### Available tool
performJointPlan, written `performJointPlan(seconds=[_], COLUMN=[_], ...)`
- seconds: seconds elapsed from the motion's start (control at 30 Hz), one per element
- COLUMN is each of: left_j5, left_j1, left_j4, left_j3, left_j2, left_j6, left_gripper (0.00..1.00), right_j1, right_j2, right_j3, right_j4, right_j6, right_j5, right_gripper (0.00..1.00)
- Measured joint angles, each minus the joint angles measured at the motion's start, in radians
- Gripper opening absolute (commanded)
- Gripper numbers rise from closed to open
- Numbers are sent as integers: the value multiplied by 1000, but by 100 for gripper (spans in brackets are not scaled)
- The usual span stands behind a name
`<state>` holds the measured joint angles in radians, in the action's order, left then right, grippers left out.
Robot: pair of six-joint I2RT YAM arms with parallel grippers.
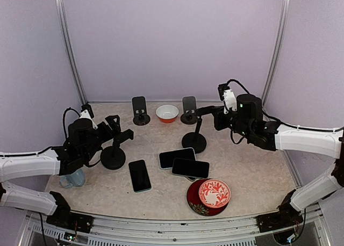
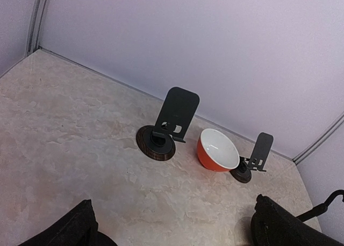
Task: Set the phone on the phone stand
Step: Place the phone stand at the center of the board.
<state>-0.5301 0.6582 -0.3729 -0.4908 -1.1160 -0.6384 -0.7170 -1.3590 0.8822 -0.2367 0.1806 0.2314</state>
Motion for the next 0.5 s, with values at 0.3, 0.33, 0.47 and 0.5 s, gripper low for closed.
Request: performJointPlan(seconds=[0.3, 0.33, 0.47, 0.5], left_j5=[1, 1, 1, 1], left_j1=[0, 0, 0, 0], left_j4=[-6, -6, -6, -6], left_j3=[-4, -4, -4, -4], left_j2=[-10, -10, -10, -10], left_j6=[-5, -4, -4, -4], left_gripper=[99, 99, 99, 99], right_j1=[-1, -1, -1, -1], right_j2=[3, 2, -13, -21], right_j3=[0, 2, 15, 22], right_j4=[-3, 0, 6, 8], right_j6=[93, 97, 98, 98], right_j5=[243, 268, 340, 351], right_gripper=[0, 0, 0, 0])
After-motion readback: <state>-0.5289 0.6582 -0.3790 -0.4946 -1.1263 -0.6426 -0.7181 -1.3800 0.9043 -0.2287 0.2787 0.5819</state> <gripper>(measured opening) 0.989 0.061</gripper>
